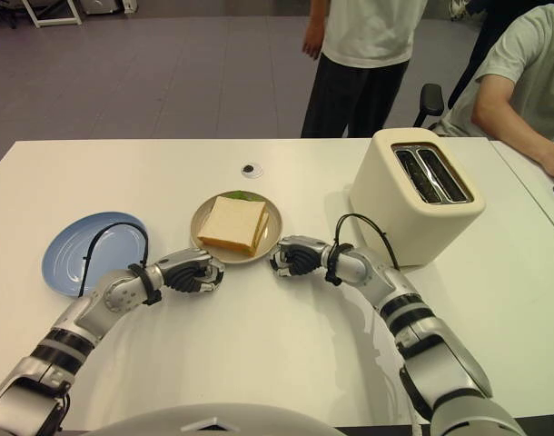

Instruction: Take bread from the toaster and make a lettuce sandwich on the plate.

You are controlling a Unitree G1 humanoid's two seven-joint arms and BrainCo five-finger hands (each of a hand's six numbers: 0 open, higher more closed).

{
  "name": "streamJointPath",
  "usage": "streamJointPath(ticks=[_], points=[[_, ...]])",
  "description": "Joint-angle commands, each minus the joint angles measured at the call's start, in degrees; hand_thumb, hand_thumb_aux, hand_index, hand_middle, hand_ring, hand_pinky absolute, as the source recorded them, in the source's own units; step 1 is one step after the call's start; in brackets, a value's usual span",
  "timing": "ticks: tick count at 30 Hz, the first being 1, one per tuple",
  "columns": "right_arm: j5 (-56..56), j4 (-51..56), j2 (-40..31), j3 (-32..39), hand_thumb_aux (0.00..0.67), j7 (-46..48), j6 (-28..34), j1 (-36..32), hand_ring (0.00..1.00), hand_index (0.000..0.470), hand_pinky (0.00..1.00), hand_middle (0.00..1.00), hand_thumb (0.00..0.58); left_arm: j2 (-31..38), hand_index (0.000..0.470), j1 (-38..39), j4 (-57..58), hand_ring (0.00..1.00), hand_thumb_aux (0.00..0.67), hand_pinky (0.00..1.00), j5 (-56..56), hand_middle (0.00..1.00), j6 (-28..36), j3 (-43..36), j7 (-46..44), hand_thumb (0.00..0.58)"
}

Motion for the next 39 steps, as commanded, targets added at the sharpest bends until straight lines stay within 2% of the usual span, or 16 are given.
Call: streamJointPath(ticks=[1, 4, 7, 9, 10, 11, 12, 13, 14, 15, 16, 17, 20, 26, 33, 39], points=[[-3.83, 5.4, 0.6, 1.65, 0.67, -0.93, -1.29, 0.74, 1.0, 0.47, 1.0, 1.0, 0.58, 0.5, 0.47, -1.84, 8.36, 1.0, 0.67, 1.0, 2.32, 1.0, -1.43, -1.71, 0.98, 0.58], [-4.17, 5.32, 0.68, 1.61, 0.67, -2.51, -3.1, 0.8, 1.0, 0.47, 1.0, 1.0, 0.58, 0.86, 0.47, -2.16, 10.21, 1.0, 0.67, 1.0, 2.14, 1.0, -3.44, -2.06, 2.16, 0.58], [-4.34, 2.42, -0.39, 0.53, 0.426, -4.66, -4.49, 2.16, 0.95, 0.299, 0.95, 0.95, 0.503, 1.64, 0.47, -0.96, 9.19, 1.0, 0.67, 1.0, 1.34, 1.0, -4.95, -1.37, 3.23, 0.58], [-3.35, -1.82, -2.49, -1.78, 0.0, -5.99, -5.38, 4.31, 0.82, 0.0, 0.82, 0.82, 0.0, 3.33, 0.47, 2.19, 4.27, 1.0, 0.67, 1.0, -0.52, 1.0, -5.24, 0.76, 3.75, 0.58], [-2.12, -4.64, -4.04, -3.64, 0.0, -6.38, -5.67, 5.85, 0.51, 0.0, 0.51, 0.51, 0.0, 4.56, 0.47, 5.09, -0.24, 1.0, 0.67, 1.0, -2.1, 1.0, -4.85, 2.45, 3.64, 0.58], [0.23, -7.98, -5.72, -6.18, 0.0, -6.51, -6.01, 7.91, 0.0, 0.0, 0.0, 0.0, 0.0, 6.01, 0.433, 9.15, -6.06, 1.0, 0.617, 1.0, -4.33, 1.0, -4.34, 4.8, 3.44, 0.576], [2.93, -11.2, -7.21, -8.93, 0.0, -6.73, -6.43, 10.12, 0.0, 0.0, 0.0, 0.0, 0.0, 7.3, 0.323, 13.56, -11.91, 1.0, 0.46, 1.0, -6.83, 1.0, -3.93, 7.43, 3.34, 0.523], [7.01, -14.56, -8.38, -12.17, 0.0, -6.75, -6.84, 12.82, 0.0, 0.0, 0.0, 0.0, 0.0, 8.41, 0.282, 18.59, -18.2, 1.0, 0.402, 1.0, -10.14, 1.0, -3.66, 10.64, 3.39, 0.487], [12.63, -17.8, -8.94, -15.26, 0.0, -6.26, -6.98, 15.75, 0.0, 0.0, 0.0, 0.0, 0.0, 8.98, 0.179, 23.52, -24.11, 1.0, 0.255, 1.0, -14.19, 1.0, -3.8, 14.07, 3.78, 0.357], [18.14, -20.79, -8.82, -17.82, 0.0, -5.93, -7.16, 18.49, 0.0, 0.0, 0.0, 0.0, 0.0, 8.73, 0.0, 27.58, -29.19, 0.45, 0.0, 0.45, -19.01, 0.45, -4.09, 16.99, 4.32, 0.0], [23.94, -23.54, -8.0, -19.88, 0.0, -5.26, -6.66, 20.93, 0.0, 0.0, 0.0, 0.0, 0.0, 7.76, 0.0, 30.72, -33.86, 0.16, 0.0, 0.16, -23.85, 0.16, -4.07, 19.35, 5.04, 0.0], [29.59, -26.43, -6.57, -21.04, 0.0, -4.41, -5.91, 23.24, 0.0, 0.0, 0.0, 0.0, 0.0, 6.24, 0.0, 32.91, -37.76, 0.0, 0.0, 0.0, -28.46, 0.0, -3.97, 20.73, 5.85, 0.0], [43.26, -33.36, -0.49, -21.62, 0.0, -1.47, -3.31, 27.93, 0.0, 0.0, 0.0, 0.0, 0.0, -1.09, 0.0, 35.01, -42.51, 0.0, 0.0, 0.0, -38.88, 0.0, -2.26, 18.79, 7.54, 0.0], [49.2, -30.42, 6.69, -25.45, 0.0, 2.33, -1.08, 27.3, 0.0, 0.0, 0.0, 0.0, 0.0, -13.09, 0.0, 29.18, -29.05, 0.0, 0.0, 0.0, -40.24, 0.0, -1.69, 19.36, 9.83, 0.0], [42.83, -27.9, 12.48, -28.11, 0.0, -1.5, 0.05, 28.38, 0.0, 0.0, 0.0, 0.0, 0.0, -16.26, 0.0, 25.82, -21.56, 0.0, 0.0, 0.0, -38.94, 0.0, -4.35, 20.17, 7.24, 0.0], [49.49, -28.85, 13.38, -29.81, 0.0, 6.86, 1.99, 26.74, 0.0, 0.0, 0.0, 0.0, 0.0, -18.11, 0.0, 24.68, -18.49, 0.0, 0.0, 0.0, -40.12, 0.0, -5.48, 21.77, 6.15, 0.0]])
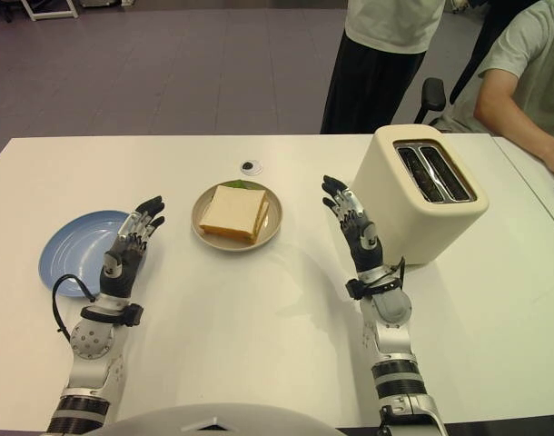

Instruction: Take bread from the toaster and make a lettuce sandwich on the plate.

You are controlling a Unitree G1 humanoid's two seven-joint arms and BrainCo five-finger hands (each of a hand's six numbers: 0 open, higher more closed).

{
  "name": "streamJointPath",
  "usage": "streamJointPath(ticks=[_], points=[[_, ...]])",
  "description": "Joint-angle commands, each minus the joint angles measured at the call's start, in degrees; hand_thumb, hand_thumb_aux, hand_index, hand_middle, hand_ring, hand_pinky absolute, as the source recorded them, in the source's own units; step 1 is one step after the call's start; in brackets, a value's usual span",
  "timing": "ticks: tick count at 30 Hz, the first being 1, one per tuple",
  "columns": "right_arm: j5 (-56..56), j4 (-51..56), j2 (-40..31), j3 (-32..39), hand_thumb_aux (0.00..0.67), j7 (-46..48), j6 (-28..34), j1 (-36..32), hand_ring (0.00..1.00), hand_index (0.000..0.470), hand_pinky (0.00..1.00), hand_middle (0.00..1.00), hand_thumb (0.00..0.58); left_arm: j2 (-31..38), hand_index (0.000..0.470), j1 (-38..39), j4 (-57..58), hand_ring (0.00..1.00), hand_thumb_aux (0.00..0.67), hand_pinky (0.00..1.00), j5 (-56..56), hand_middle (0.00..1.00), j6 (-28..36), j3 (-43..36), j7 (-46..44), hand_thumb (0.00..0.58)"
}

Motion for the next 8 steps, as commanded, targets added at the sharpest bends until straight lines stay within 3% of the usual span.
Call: streamJointPath(ticks=[1, 8], points=[[5.85, -2.06, 0.8, -1.33, 0.0, 5.74, 2.4, -0.89, 0.0, 0.0, 0.0, 0.0, 0.0, -1.57, 0.0, -0.76, 0.71, 0.0, 0.0, 0.0, -0.89, 0.0, -0.08, 0.79, -0.98, 0.0], [12.16, -3.53, 2.72, -3.7, 0.0, 12.55, 6.55, -1.76, 0.0, 0.0, 0.0, 0.0, 0.0, -3.56, 0.0, -1.25, -0.47, 0.0, 0.0, 0.0, -4.34, 0.0, 0.3, 1.89, -2.84, 0.0]])
